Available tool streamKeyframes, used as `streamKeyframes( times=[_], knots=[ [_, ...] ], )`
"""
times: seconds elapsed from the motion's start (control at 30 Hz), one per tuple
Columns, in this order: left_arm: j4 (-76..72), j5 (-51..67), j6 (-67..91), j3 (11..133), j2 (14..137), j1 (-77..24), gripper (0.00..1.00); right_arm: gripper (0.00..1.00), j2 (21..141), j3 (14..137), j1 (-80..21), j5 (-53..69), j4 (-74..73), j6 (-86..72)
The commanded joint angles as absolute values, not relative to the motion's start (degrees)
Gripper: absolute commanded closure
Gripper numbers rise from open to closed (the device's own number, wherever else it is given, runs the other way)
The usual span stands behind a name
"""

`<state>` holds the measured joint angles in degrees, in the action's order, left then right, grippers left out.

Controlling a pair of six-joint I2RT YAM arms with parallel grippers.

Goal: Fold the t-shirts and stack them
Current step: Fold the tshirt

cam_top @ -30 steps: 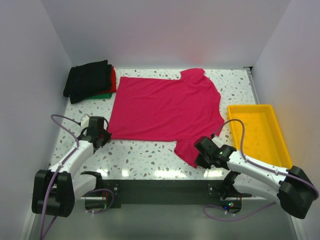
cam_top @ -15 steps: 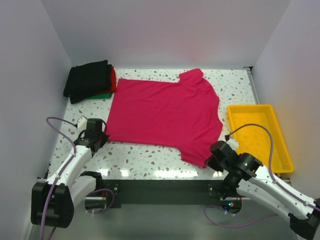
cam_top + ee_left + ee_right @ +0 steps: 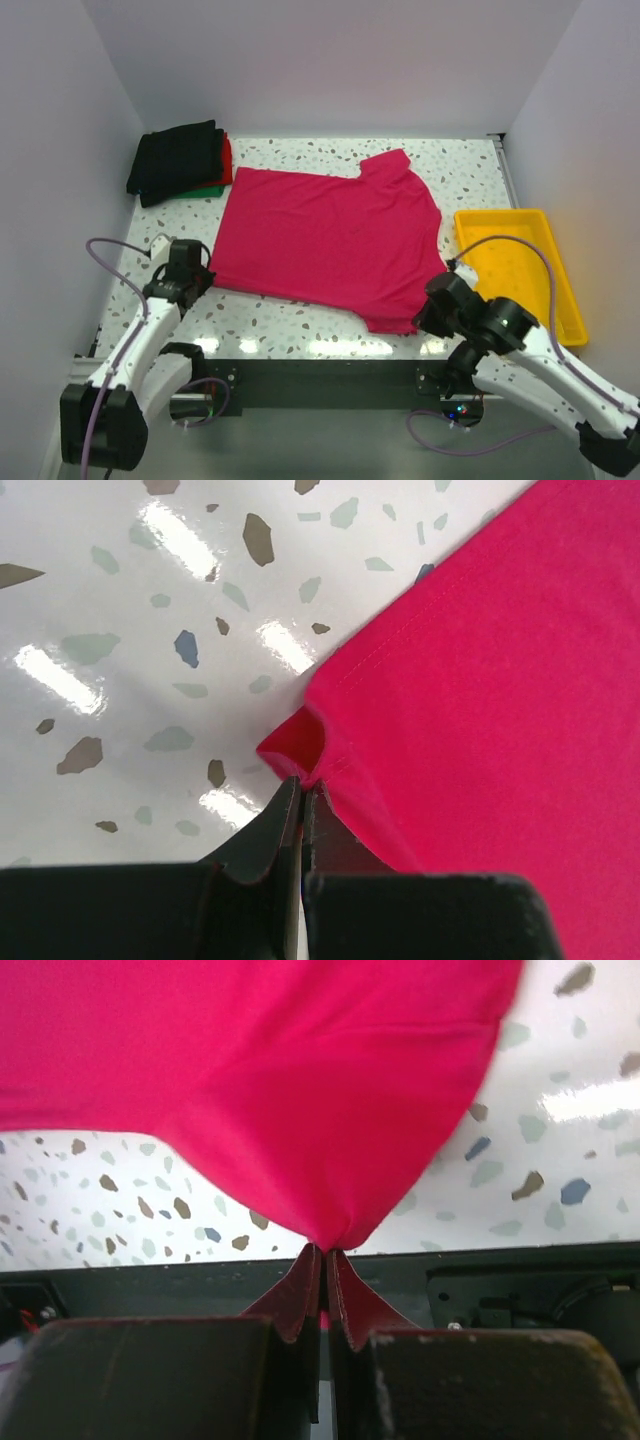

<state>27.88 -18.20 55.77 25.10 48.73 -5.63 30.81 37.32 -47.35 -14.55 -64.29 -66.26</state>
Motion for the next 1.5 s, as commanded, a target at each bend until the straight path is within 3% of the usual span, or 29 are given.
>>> streamKeyframes(
  times=[0.0,0.1,0.23,0.47,0.73,1.47],
  knots=[
    [21.5,-16.6,53.1,31.4,56.0,-5.3,1.00,1.00,43.0,43.1,-47.7,-14.1,-54.0,-56.2],
    [20.4,-15.8,52.8,37.9,65.8,-5.5,1.00,1.00,56.7,49.5,-46.4,-16.1,-48.0,-51.4],
    [18.1,-15.4,54.0,45.3,77.1,-6.5,1.00,1.00,71.4,54.2,-36.1,-6.9,-38.9,-44.0],
    [17.9,-14.3,56.1,52.6,89.6,-7.2,0.99,1.00,86.4,63.1,-28.2,-2.4,-32.9,-39.8],
    [18.0,-14.8,57.5,54.5,91.7,-7.1,0.96,1.00,88.6,66.7,-25.5,-2.6,-32.9,-38.8],
    [22.2,-13.4,54.1,53.7,87.3,-2.6,0.94,1.00,85.3,59.6,-16.7,3.1,-27.7,-37.8]
  ],
)
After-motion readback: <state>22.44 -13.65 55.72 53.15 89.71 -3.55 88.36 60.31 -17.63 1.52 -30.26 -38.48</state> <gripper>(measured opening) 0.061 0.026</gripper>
